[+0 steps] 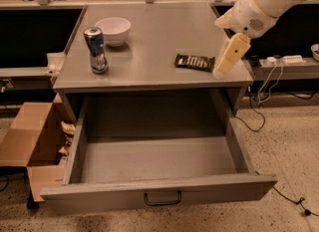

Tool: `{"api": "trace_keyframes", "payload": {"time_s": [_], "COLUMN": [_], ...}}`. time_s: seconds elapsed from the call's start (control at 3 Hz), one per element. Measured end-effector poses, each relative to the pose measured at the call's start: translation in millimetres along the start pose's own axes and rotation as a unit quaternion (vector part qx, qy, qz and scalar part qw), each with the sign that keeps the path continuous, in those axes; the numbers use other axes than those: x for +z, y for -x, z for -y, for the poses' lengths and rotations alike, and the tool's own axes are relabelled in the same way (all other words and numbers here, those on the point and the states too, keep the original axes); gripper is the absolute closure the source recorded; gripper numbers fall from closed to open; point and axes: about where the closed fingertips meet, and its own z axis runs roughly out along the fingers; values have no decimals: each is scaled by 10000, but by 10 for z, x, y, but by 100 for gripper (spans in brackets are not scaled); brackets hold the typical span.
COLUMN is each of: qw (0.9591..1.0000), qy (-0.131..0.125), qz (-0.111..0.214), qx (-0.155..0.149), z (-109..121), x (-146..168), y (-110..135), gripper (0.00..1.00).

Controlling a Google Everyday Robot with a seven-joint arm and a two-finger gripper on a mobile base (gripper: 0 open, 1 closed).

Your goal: Place rxbar chocolate into top drawer

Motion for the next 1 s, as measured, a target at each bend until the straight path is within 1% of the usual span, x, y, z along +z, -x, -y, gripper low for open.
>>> {"api": "trace_keyframes", "payload": {"time_s": [0.33, 0.67, 1.0], "qw": [9978, 9978, 9986], "qy": [198, 198, -29], "qz": [511, 511, 369], "qx": [363, 363, 384], "z": [315, 316, 457], "x": [407, 408, 599], "y": [14, 14, -11], "gripper": [0, 0, 0]}}
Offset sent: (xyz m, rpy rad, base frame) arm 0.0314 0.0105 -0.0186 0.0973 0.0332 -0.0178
